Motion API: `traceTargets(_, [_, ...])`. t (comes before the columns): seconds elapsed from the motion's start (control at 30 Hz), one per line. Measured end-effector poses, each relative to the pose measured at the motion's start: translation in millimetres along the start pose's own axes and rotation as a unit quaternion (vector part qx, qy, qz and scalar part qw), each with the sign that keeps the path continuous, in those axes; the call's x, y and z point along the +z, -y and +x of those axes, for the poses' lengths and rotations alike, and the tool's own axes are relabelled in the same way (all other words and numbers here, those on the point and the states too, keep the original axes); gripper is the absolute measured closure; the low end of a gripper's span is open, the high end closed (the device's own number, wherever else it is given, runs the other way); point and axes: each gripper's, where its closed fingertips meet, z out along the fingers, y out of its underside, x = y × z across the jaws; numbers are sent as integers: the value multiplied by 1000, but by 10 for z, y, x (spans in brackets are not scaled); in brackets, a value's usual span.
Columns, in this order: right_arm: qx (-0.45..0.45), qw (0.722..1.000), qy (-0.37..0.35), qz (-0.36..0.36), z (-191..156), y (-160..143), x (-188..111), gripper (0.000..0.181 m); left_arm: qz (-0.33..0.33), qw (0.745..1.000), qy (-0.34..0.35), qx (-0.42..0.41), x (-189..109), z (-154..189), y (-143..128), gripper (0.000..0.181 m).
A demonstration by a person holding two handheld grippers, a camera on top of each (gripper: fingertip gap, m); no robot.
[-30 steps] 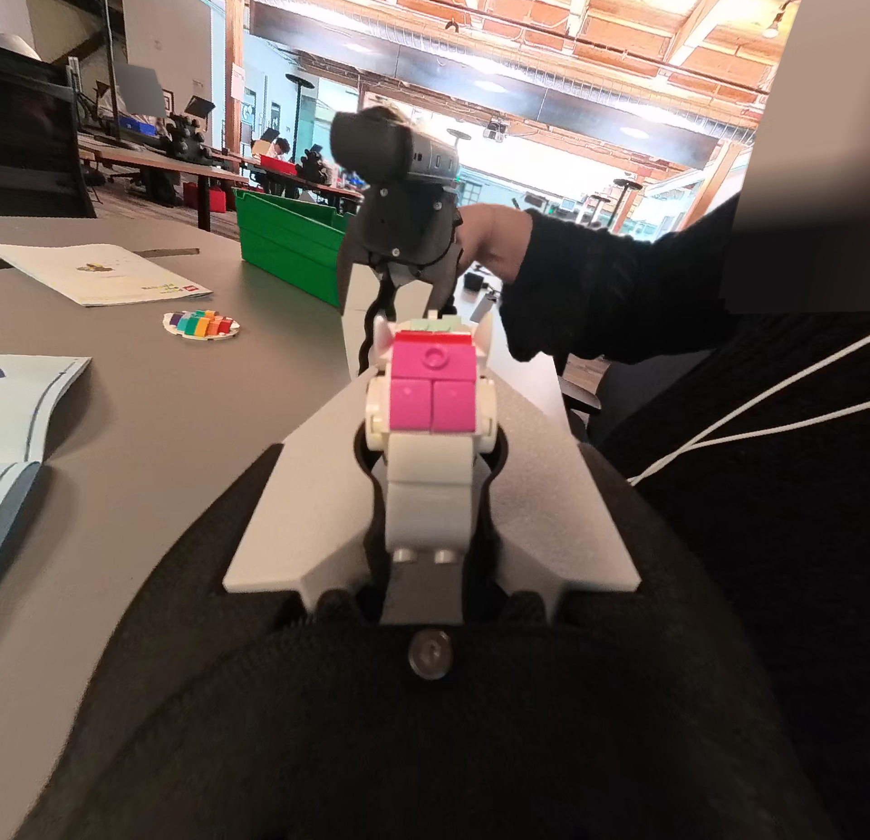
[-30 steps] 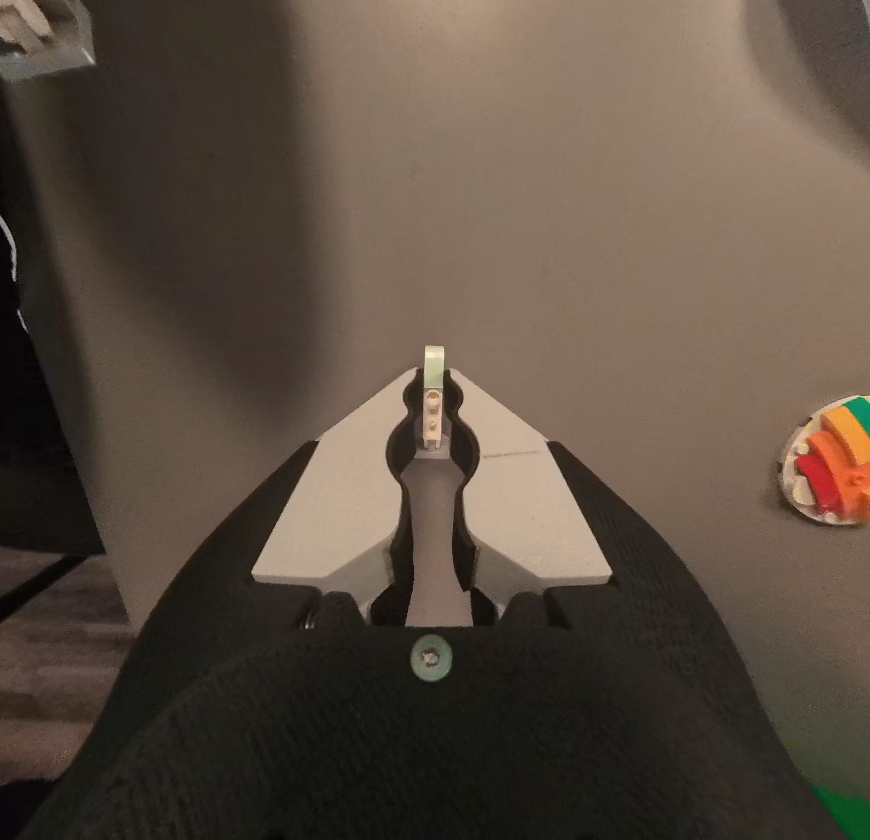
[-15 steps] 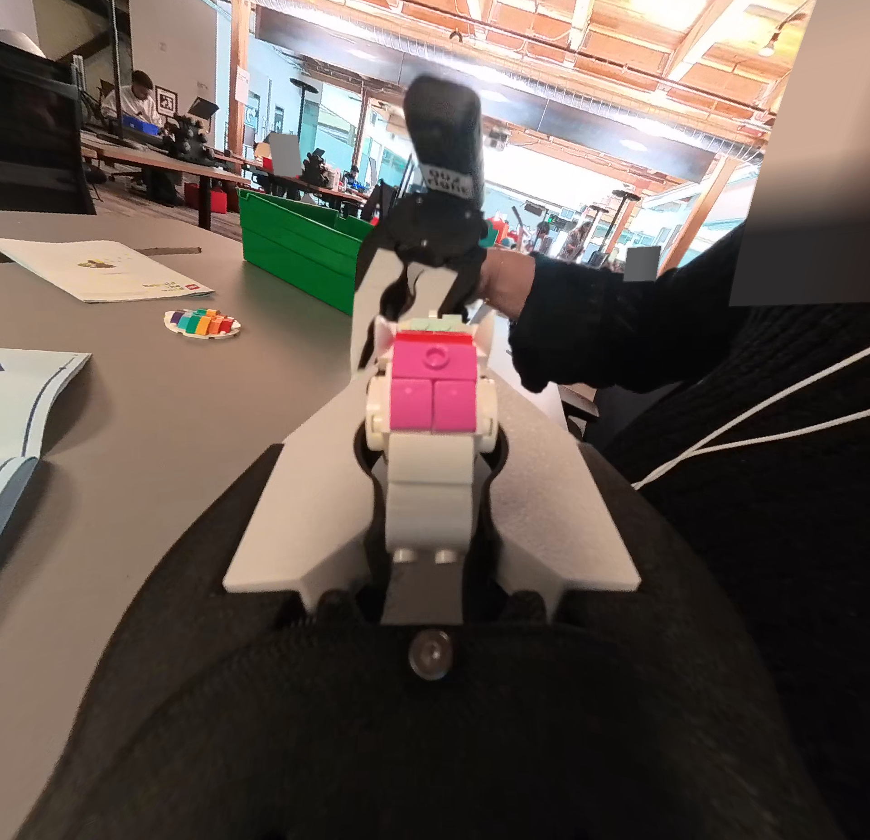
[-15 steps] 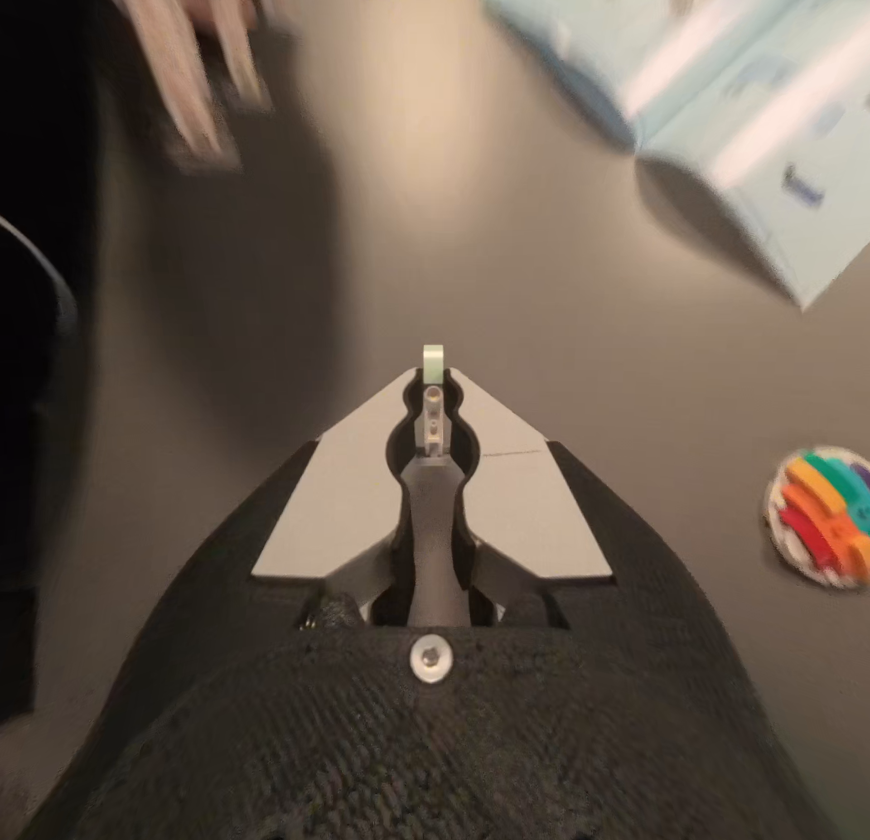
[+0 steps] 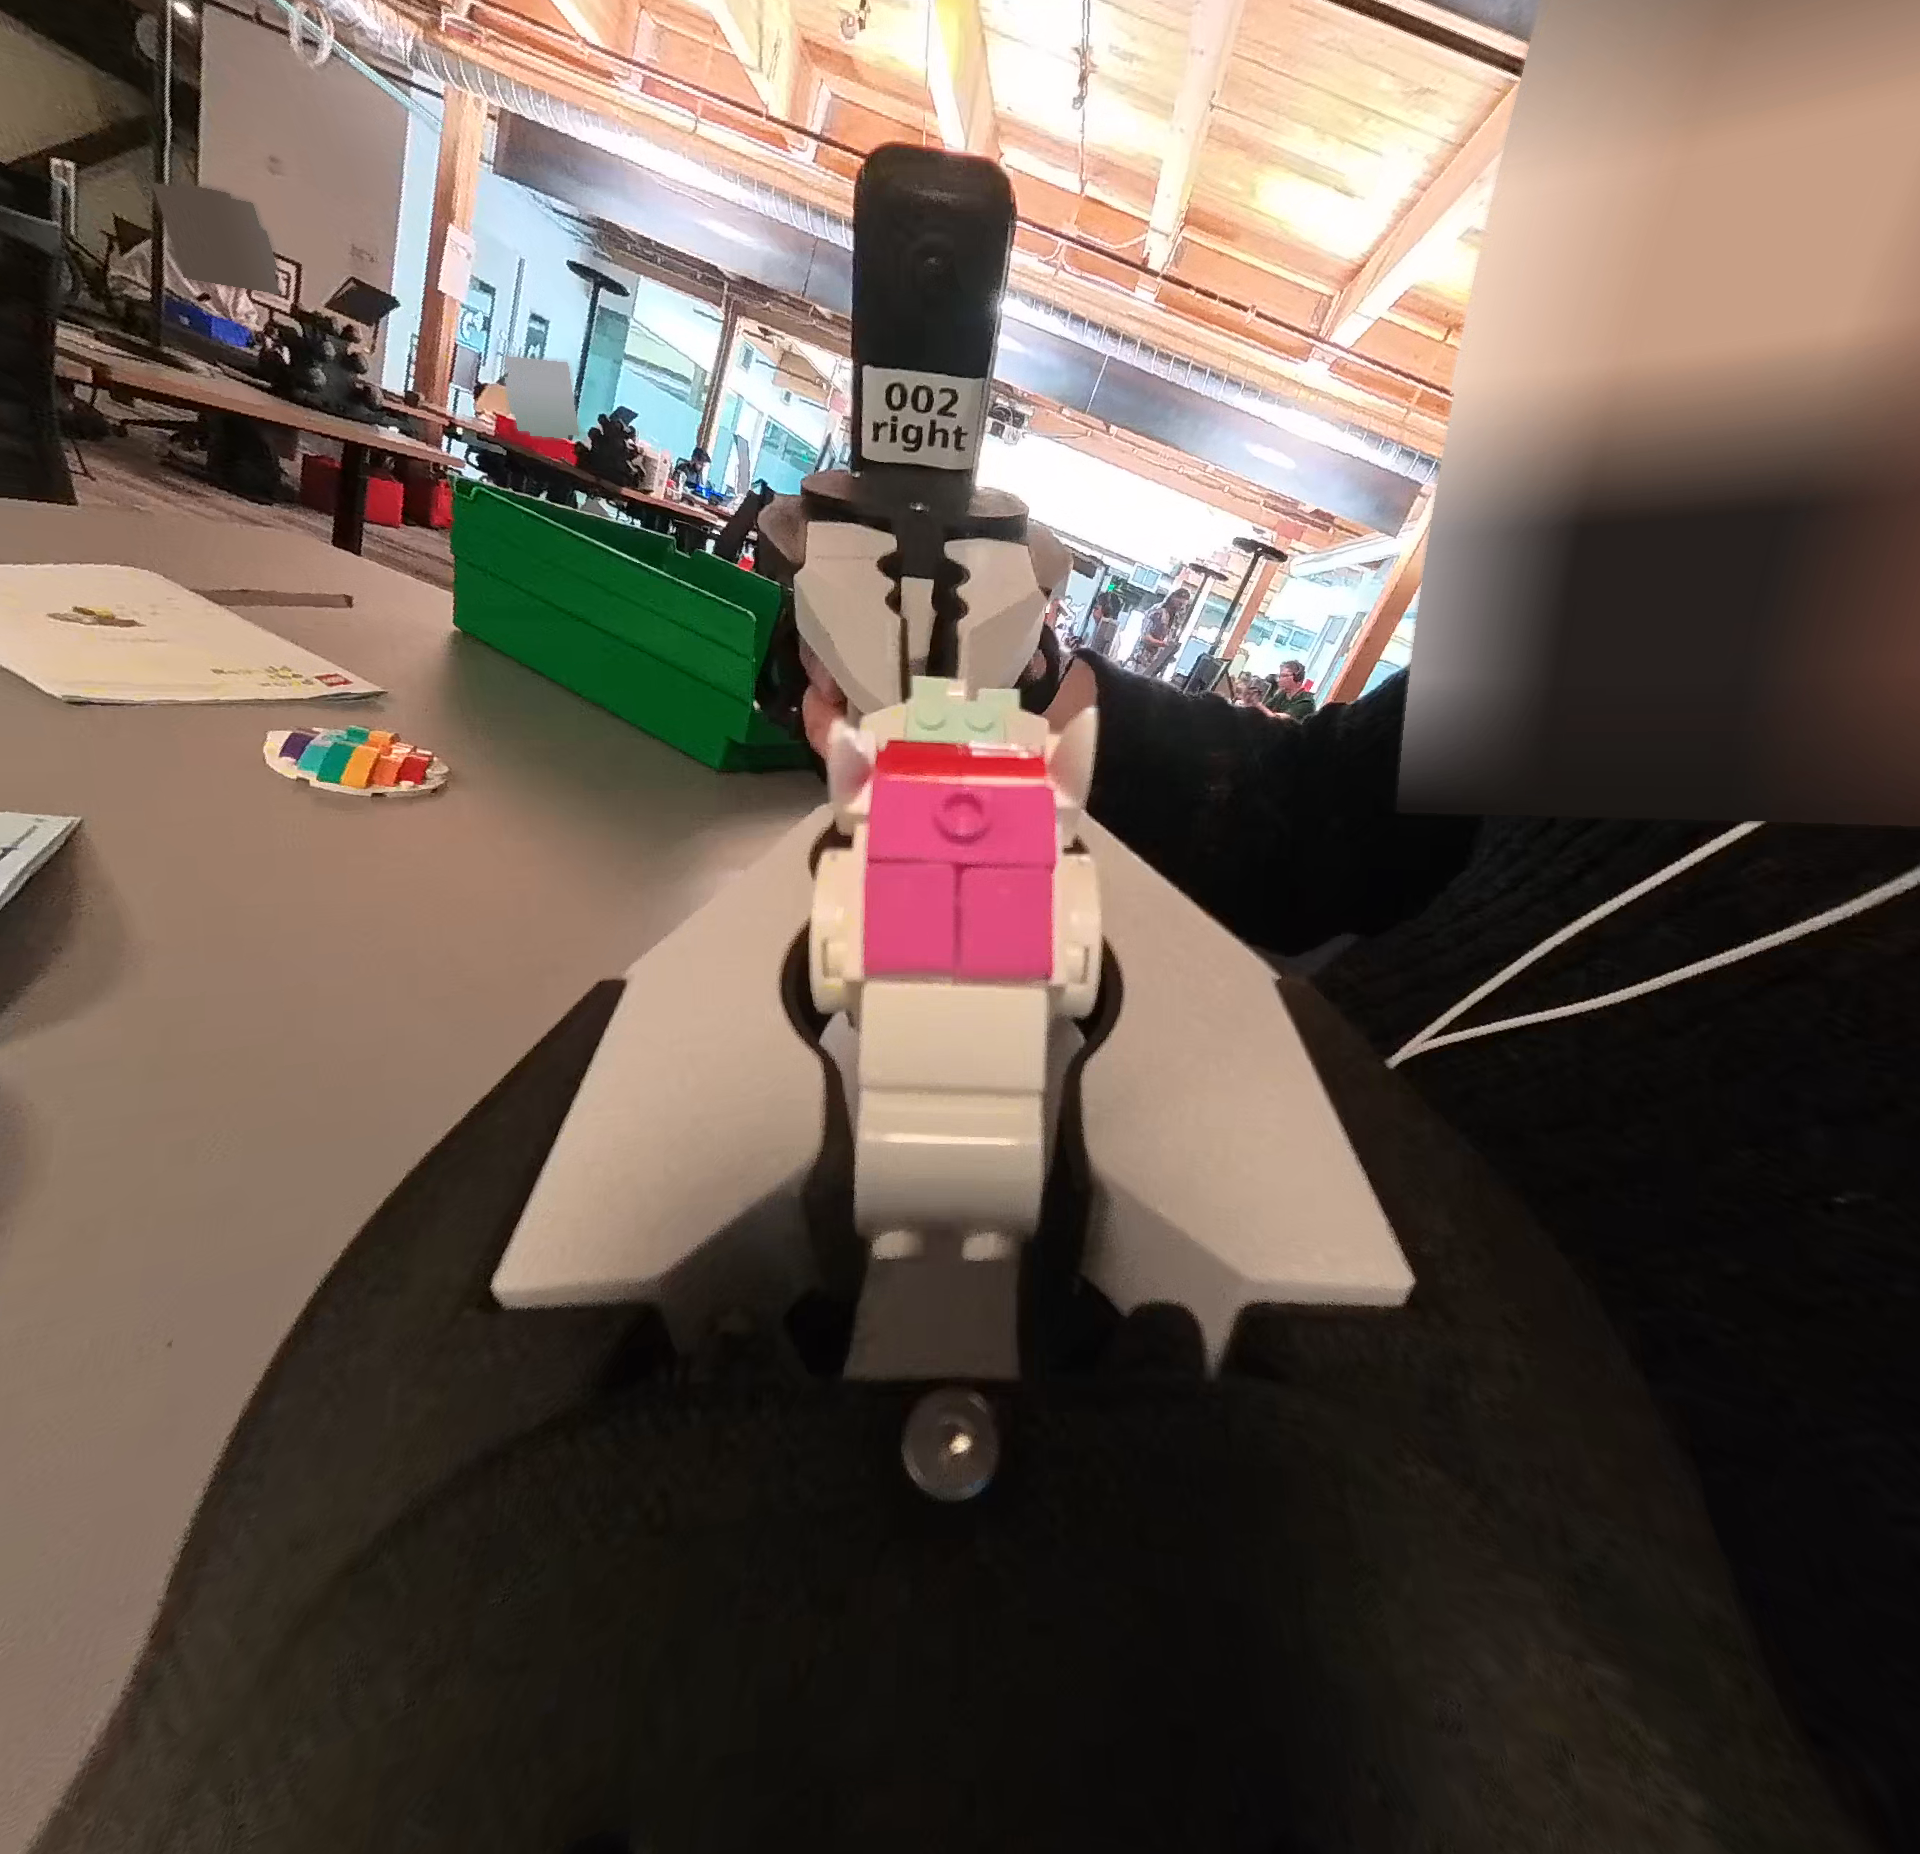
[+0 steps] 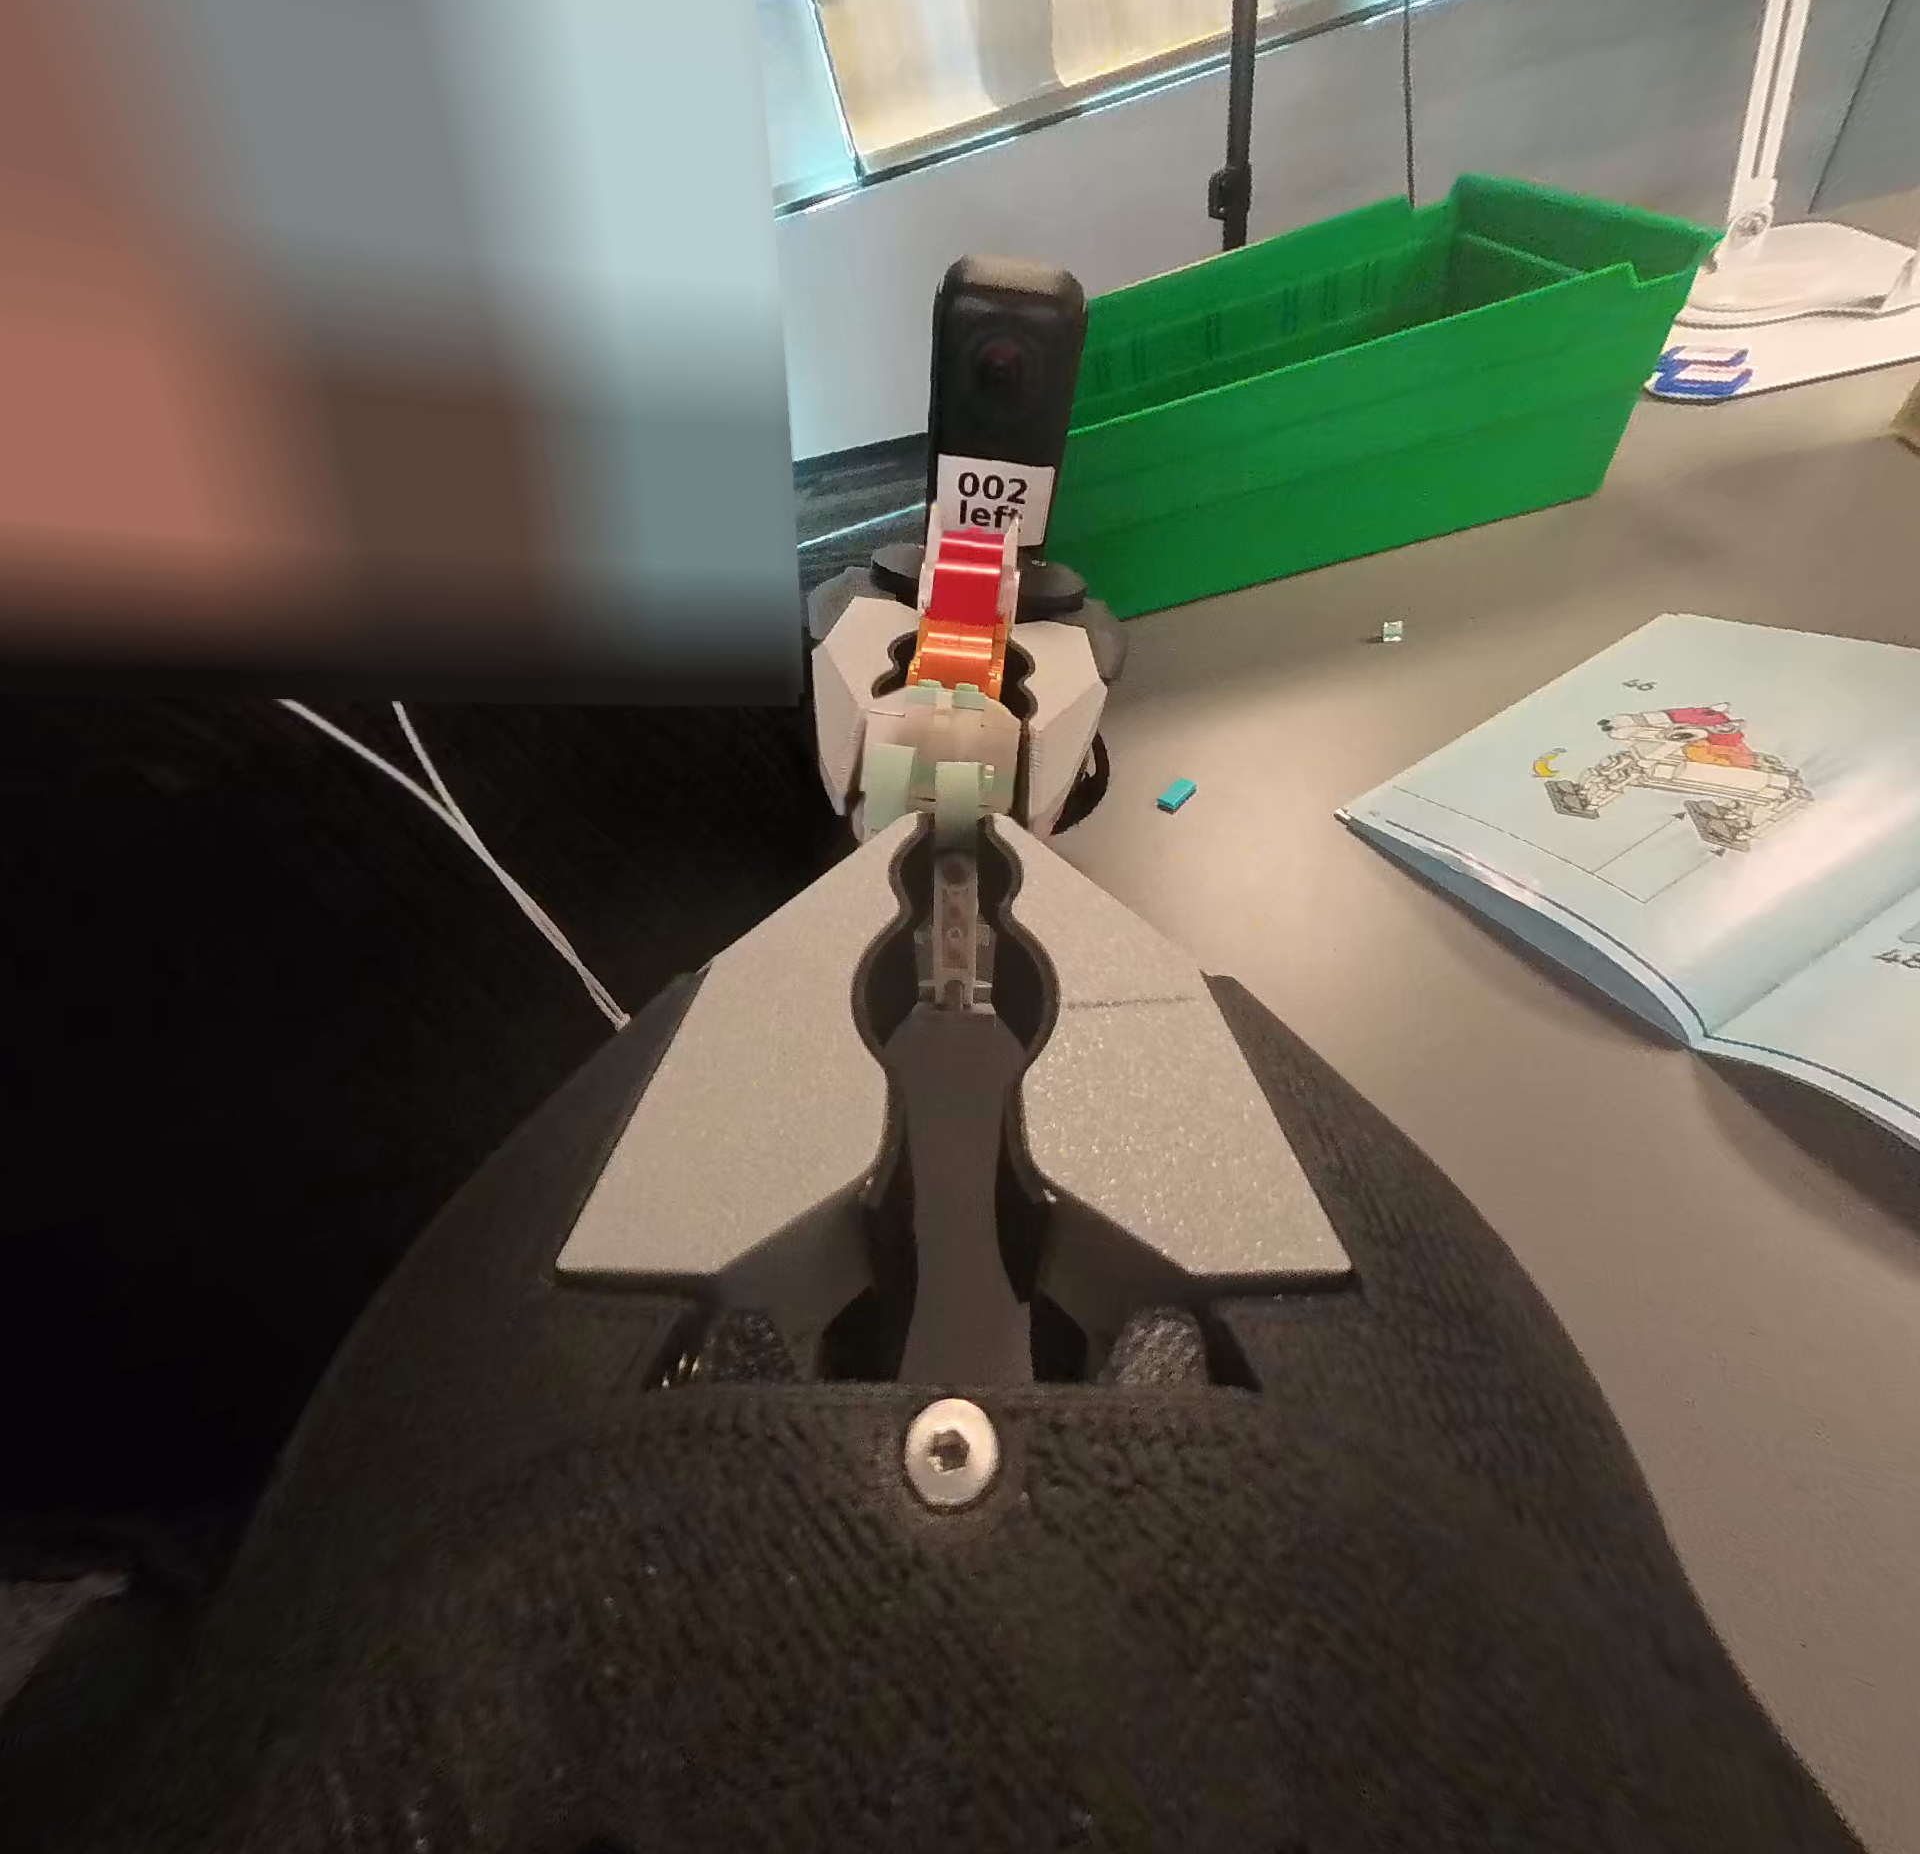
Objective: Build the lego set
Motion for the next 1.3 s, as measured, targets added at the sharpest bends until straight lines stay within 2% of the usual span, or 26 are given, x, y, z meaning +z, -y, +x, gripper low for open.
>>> traceTargets(0.7, [3, 1000, 0, -26, 10, -10, 14, 175, -8, 999, 14, 36, 13, 7, -23, 144])
traceTargets(1.0, [-1, 997, 0, -79, 10, -125, 26, 175, -33, 999, 18, 38, 44, -3, -87, 144])
traceTargets(1.07, [-12, 994, -6, -108, 26, -168, 14, 176, -51, 997, 27, 45, 48, -25, -139, 144])
traceTargets(1.17, [-45, 981, -16, -188, 48, -269, -16, 175, -80, 995, 35, 47, 68, -53, -222, 144])
traceTargets(1.3, [-85, 943, -17, -322, 62, -433, -76, 176, -126, 989, 49, 66, 122, -70, -330, 144])
